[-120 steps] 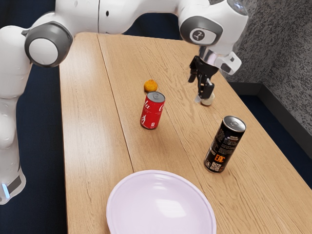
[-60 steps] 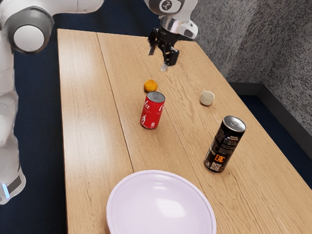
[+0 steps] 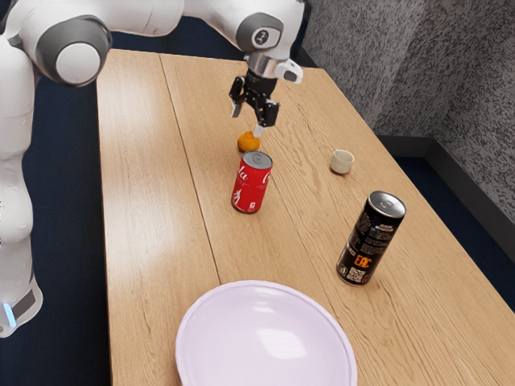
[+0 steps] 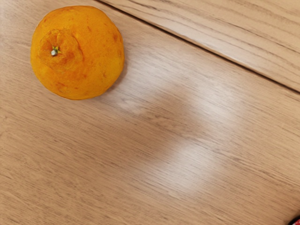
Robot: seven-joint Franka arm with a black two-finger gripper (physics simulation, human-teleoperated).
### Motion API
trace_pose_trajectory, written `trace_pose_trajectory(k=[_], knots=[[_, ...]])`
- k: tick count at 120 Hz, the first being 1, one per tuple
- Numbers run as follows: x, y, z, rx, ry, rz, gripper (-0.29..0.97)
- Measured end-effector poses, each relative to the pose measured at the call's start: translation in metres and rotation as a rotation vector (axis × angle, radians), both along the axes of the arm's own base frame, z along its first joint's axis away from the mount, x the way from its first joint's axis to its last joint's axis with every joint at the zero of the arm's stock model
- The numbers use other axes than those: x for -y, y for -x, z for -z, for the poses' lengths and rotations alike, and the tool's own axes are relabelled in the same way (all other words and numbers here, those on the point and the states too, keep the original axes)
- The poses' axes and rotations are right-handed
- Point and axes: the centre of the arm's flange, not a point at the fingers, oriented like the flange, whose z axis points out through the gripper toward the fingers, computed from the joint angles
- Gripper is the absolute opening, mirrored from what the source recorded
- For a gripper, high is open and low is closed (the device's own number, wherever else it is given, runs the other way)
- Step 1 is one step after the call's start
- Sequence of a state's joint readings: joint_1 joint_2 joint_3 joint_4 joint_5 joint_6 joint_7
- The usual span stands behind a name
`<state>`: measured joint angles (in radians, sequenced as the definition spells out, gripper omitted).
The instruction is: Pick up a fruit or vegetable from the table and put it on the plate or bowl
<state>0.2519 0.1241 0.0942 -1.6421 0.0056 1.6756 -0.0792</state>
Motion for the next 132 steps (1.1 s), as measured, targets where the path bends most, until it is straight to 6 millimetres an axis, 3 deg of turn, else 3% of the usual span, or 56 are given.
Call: trace_pose_trajectory(k=[27, 54, 70, 87, 105, 123, 132], knots=[[-0.045, 0.012, 0.01, 0.019, -0.016, -0.024, 0.68], [-0.071, 0.0, 0.035, 0.049, -0.034, 0.001, 0.68], [-0.089, -0.008, 0.037, 0.086, -0.042, 0.014, 0.68], [-0.077, -0.02, 0.039, 0.101, -0.042, 0.071, 0.68], [-0.067, -0.016, 0.054, 0.078, -0.017, 0.098, 0.68], [-0.061, -0.007, 0.037, 0.093, -0.026, 0.113, 0.68], [-0.055, -0.006, 0.037, 0.088, -0.022, 0.129, 0.68]])
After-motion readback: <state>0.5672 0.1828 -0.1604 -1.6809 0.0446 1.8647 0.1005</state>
